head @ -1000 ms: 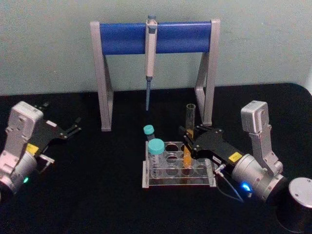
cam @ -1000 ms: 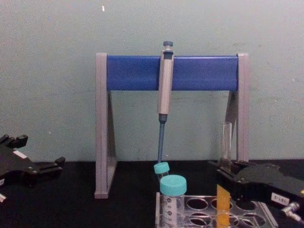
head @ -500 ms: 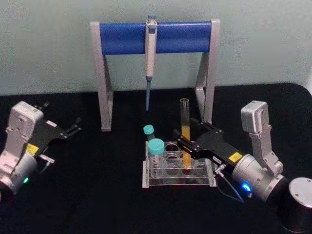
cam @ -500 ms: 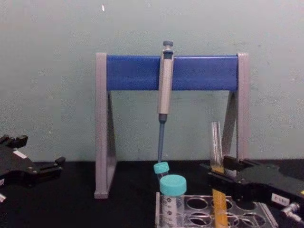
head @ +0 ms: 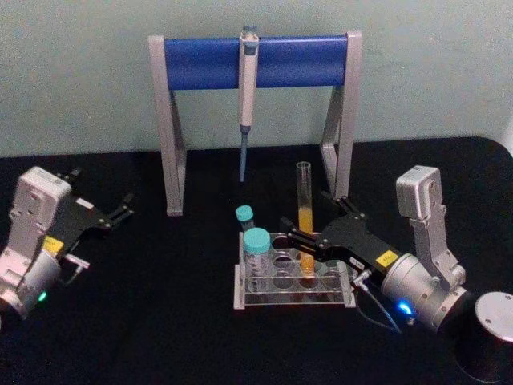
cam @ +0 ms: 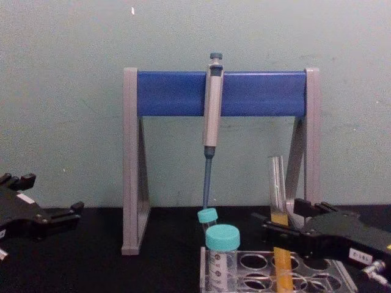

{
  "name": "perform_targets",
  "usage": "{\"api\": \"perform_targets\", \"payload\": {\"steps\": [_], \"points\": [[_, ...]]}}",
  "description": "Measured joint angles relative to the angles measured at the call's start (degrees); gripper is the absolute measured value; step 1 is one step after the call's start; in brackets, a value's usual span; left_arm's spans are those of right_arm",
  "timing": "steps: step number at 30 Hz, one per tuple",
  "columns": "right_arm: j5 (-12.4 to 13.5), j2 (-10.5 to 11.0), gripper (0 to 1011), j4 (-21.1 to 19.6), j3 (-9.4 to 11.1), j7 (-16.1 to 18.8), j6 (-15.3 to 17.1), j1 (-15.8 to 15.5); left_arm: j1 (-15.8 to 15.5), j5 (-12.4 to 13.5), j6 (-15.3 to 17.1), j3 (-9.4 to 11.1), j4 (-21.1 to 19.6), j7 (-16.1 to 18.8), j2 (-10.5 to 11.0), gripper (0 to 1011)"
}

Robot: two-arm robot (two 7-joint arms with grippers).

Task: Pick up the test tube from the test tube rack, shake it, then place it back into the test tube rack.

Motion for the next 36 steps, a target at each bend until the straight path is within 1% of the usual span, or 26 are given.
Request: {"api": "perform_targets", "payload": {"steps": [4,9,12,13,16,18,19,20,23,25,29,36], "points": [[0.1,0.2,1000,-0.4,0.1,0.1,-0.1,-0.2,0.0,0.0,0.0,0.0,0.0,0.0,0.0,1001],[0.4,1.7,1000,-3.1,1.2,-0.1,-0.6,-2.6,0.0,0.0,0.0,0.0,0.0,0.0,0.0,1001],[0.4,2.9,1000,-5.4,2.4,-0.8,-1.1,-4.9,0.0,0.0,0.0,0.0,0.0,0.0,0.0,1001],[0.3,3.5,1000,-6.7,3.2,-1.4,-1.4,-6.2,0.0,0.0,0.0,0.0,0.0,0.0,0.0,1001],[0.1,4.0,1000,-8.6,4.7,-3.0,-2.1,-8.4,0.0,0.0,0.0,0.0,0.0,0.0,0.0,1001],[-0.5,4.1,1000,-10.1,6.3,-4.7,-2.9,-10.5,0.0,0.0,0.0,0.0,0.0,0.0,0.0,1001],[-0.7,4.1,1000,-10.4,6.8,-5.3,-3.2,-11.2,0.0,0.0,0.0,0.0,0.0,0.0,0.0,1002],[-1.2,3.9,1000,-11.0,7.9,-6.6,-3.7,-12.4,0.0,0.0,0.0,0.0,0.0,0.0,0.0,1002],[-1.9,3.4,1000,-11.5,9.5,-8.7,-4.5,-13.9,0.0,0.0,0.0,0.0,0.0,0.0,0.0,1001],[-3.4,2.4,1000,-11.2,11.0,-11.4,-5.3,-15.1,0.0,0.0,0.0,0.0,0.0,0.0,0.0,1001],[-5.1,1.2,1000,-9.5,11.8,-13.6,-5.6,-15.6,0.0,0.0,0.0,0.0,0.0,0.0,0.0,1001],[-6.6,-0.7,1000,-5.8,12.2,-14.4,-5.1,-14.8,0.0,0.0,0.0,0.0,0.0,0.0,0.0,1001]]}}
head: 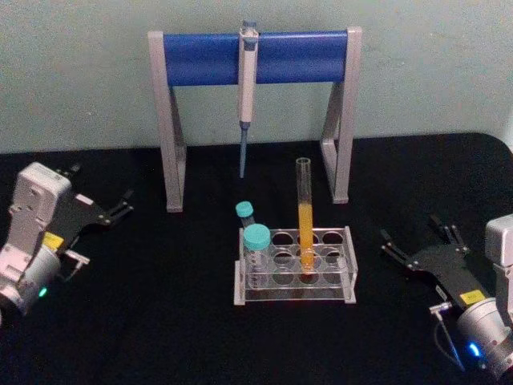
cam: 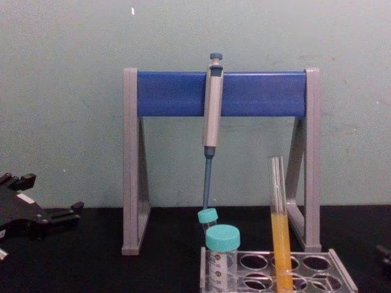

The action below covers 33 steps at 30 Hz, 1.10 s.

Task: Pick up the test tube from the test tube rack, shake it, then place it back into the test tube rack.

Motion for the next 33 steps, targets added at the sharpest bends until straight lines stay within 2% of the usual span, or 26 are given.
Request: {"api": "perform_targets", "payload": {"steps": [17,33], "points": [[-2.2,-2.9,1000,6.0,-0.3,2.7,1.1,2.6,0.0,0.0,0.0,0.0,0.0,0.0,0.0,1001],[-2.2,-2.8,1000,5.8,-0.3,2.6,1.1,2.5,0.0,0.0,0.0,0.0,0.0,0.0,0.0,1002]]}}
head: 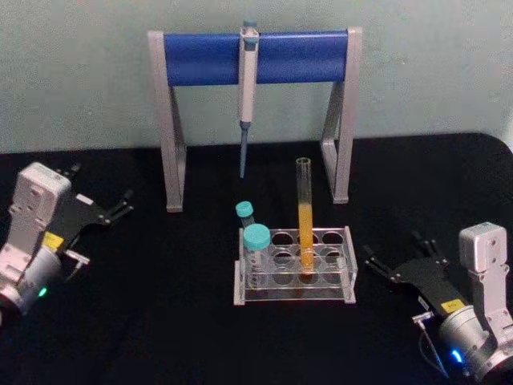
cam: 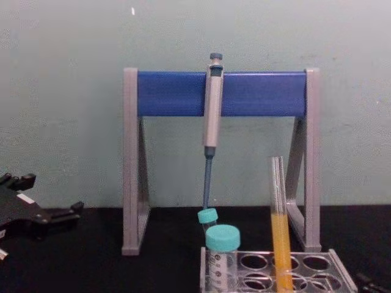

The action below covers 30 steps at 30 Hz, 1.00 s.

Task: Pick up the test tube from the test tube rack, shake it, then place it back into the test tube rack.

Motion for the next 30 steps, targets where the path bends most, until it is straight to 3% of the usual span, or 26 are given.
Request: {"api": "perform_targets", "payload": {"steps": [30], "points": [[0.2,0.1,1000,-0.2,0.0,-0.1,-0.1,-0.1,0.0,0.0,0.0,0.0,0.0,0.0,0.0,1001]]}}
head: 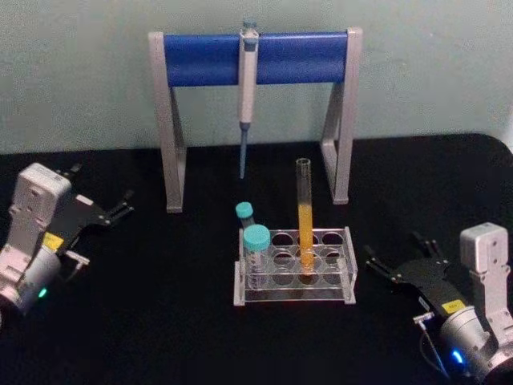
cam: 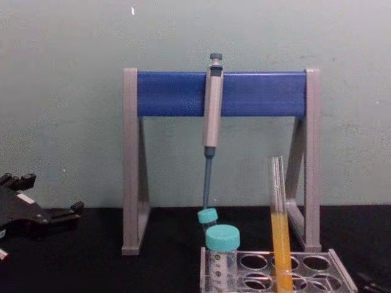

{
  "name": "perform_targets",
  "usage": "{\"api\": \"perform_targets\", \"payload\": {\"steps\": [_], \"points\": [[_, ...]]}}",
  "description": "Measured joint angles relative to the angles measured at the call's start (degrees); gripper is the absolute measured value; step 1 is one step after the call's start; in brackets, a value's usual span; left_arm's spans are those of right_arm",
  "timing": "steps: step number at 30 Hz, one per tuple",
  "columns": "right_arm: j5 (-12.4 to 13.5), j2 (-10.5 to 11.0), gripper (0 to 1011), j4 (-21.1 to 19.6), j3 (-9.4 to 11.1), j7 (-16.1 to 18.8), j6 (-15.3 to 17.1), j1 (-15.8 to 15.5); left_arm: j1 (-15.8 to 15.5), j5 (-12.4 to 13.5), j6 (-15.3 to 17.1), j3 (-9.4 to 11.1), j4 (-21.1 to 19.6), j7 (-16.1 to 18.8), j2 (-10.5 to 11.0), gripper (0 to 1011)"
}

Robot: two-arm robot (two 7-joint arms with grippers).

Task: Pick up the test tube from the test tube rack, shake it, then place it back into the test tube rack.

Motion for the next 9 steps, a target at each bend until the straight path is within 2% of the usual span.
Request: {"api": "perform_targets", "payload": {"steps": [9], "points": [[0.0,0.0,1000,0.0,0.0,0.0,0.0,0.0,0.0,0.0,0.0,0.0,0.0,0.0,0.0,1001]]}}
